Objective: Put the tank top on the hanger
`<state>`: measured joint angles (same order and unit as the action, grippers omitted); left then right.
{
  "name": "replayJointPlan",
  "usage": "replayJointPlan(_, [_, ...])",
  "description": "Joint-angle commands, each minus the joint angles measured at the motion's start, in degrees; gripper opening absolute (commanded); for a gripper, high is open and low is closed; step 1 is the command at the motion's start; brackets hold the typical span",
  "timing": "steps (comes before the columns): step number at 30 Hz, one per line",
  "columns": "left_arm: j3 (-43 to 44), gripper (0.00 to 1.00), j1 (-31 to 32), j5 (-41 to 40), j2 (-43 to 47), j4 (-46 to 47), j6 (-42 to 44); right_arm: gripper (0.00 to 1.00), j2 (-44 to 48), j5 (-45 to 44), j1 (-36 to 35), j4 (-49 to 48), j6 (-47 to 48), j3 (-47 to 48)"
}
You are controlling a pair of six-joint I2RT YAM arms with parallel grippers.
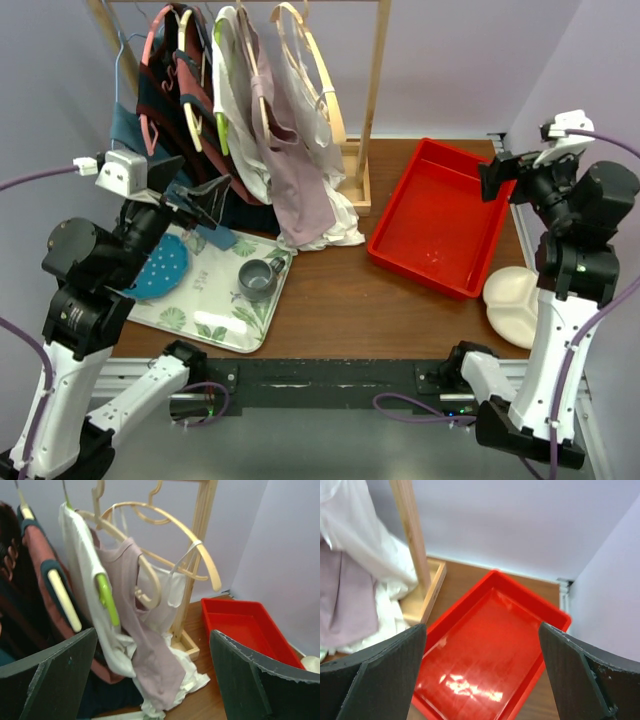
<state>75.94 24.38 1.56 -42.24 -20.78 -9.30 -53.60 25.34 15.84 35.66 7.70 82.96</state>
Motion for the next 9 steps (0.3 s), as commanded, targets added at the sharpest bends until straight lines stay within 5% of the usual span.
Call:
replayJointPlan(1, [-2.9, 1.0, -0.39, -5.77, 2.77, -3.22, 3.06, 0.99, -0.45, -4.51, 0.34, 4.59, -4.01, 6.51])
replayJointPlan(9, [-3.26, 1.0, -0.3, -6.31, 4.01, -4.01, 3.5, 0.98, 0.87, -4.95, 0.25, 5.74, -6.03, 9.67])
